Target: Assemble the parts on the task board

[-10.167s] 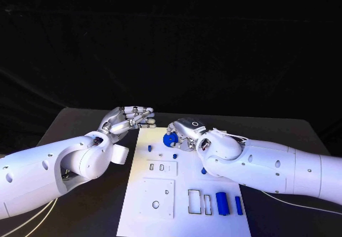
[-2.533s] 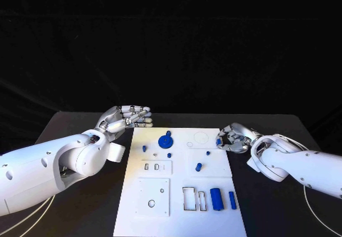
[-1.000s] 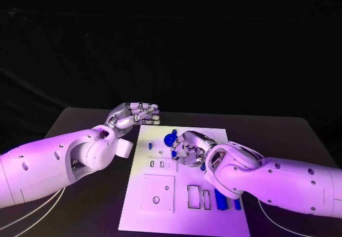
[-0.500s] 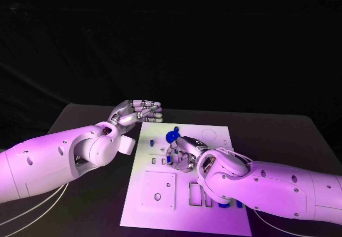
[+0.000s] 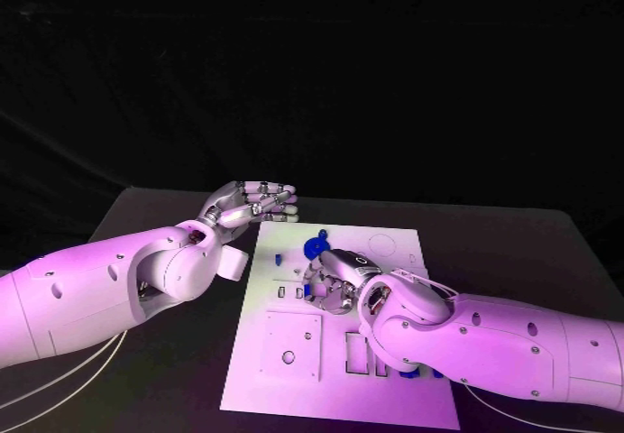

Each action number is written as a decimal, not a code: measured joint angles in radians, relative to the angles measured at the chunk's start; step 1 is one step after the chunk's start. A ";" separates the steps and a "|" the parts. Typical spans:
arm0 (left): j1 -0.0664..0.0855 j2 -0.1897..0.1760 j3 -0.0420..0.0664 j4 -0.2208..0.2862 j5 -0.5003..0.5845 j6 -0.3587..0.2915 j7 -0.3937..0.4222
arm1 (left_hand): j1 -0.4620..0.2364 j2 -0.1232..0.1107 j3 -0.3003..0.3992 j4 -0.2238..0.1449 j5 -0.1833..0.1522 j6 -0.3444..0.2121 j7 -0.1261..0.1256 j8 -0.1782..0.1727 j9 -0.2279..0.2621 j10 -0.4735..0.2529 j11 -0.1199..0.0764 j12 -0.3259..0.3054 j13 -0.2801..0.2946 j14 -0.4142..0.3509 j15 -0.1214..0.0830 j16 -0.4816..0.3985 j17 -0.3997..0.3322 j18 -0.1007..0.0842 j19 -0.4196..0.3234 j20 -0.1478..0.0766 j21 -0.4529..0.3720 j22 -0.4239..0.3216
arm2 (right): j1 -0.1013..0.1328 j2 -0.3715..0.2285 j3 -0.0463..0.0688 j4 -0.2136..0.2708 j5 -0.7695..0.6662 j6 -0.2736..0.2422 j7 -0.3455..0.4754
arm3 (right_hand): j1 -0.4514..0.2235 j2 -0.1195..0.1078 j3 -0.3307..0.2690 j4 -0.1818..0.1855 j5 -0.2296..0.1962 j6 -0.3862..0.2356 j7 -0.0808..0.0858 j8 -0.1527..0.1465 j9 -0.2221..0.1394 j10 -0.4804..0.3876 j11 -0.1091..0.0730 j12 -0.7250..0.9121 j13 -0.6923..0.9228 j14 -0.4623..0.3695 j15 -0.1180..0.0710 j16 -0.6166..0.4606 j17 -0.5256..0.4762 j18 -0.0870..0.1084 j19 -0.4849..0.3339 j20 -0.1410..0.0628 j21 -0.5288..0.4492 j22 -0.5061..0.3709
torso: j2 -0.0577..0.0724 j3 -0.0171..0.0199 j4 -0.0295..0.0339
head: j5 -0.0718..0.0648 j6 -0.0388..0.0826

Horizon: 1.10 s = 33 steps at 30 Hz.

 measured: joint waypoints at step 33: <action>0.000 -0.007 0.000 -0.002 0.000 0.009 -0.008 | -0.004 0.004 0.000 0.000 0.000 0.000 0.000 0.000 0.000 -0.004 0.004 0.000 0.000 0.000 0.000 -0.004 0.001 0.000 0.000 0.000 0.000 0.000 | -0.007 0.007 -0.001 -0.006 -0.019 0.005 0.001 | -0.054 -0.054 0.000 0.000 0.001 -0.058 0.020 -0.026 -0.019 -0.018 0.018 -0.021 0.000 0.003 0.003 0.000 0.001 0.000 0.000 0.000 -0.022 0.001 | -0.001 -0.0003 -0.0003 | 0.002 -0.010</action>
